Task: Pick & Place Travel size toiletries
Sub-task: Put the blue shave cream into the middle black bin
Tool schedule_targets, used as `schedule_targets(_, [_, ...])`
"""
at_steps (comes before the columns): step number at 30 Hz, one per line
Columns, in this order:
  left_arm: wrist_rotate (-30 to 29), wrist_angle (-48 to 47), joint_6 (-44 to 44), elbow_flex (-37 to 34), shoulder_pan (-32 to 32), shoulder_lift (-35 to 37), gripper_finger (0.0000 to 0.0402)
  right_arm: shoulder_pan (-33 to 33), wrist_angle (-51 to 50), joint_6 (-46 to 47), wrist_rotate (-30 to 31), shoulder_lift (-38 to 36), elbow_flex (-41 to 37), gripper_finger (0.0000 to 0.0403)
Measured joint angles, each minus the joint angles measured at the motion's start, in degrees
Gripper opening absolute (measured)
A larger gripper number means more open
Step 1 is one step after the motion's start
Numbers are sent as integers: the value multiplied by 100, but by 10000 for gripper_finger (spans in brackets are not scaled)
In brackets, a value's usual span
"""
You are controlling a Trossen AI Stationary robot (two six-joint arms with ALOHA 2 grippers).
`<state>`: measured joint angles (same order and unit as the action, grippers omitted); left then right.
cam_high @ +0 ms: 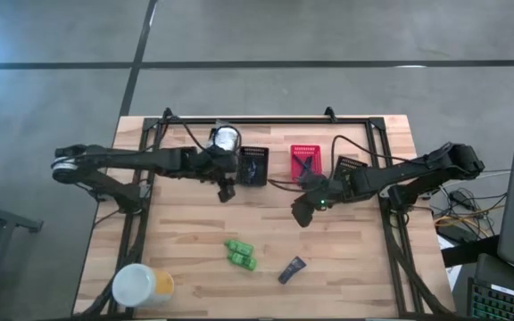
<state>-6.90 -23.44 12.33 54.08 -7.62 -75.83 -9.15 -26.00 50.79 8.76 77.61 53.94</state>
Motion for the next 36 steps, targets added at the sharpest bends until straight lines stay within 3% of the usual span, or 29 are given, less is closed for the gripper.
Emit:
schedule_targets(8, [9,-720,128,0,198,317,200,-143,235,1188,-645,291,-8,80])
schedule_targets(22, [4,-826,-15,-504,855,747,200,-1324,552,2306,-1808,1213,170,72])
schedule_targets(25, [3,-808,155,-772,1004,889,200,-1442,565,2137,-1821,1383,332,61])
schedule_targets(36, [19,-266,1322,-1488,1218,1453,200,-1470,520,56,-1902,1928,728,38])
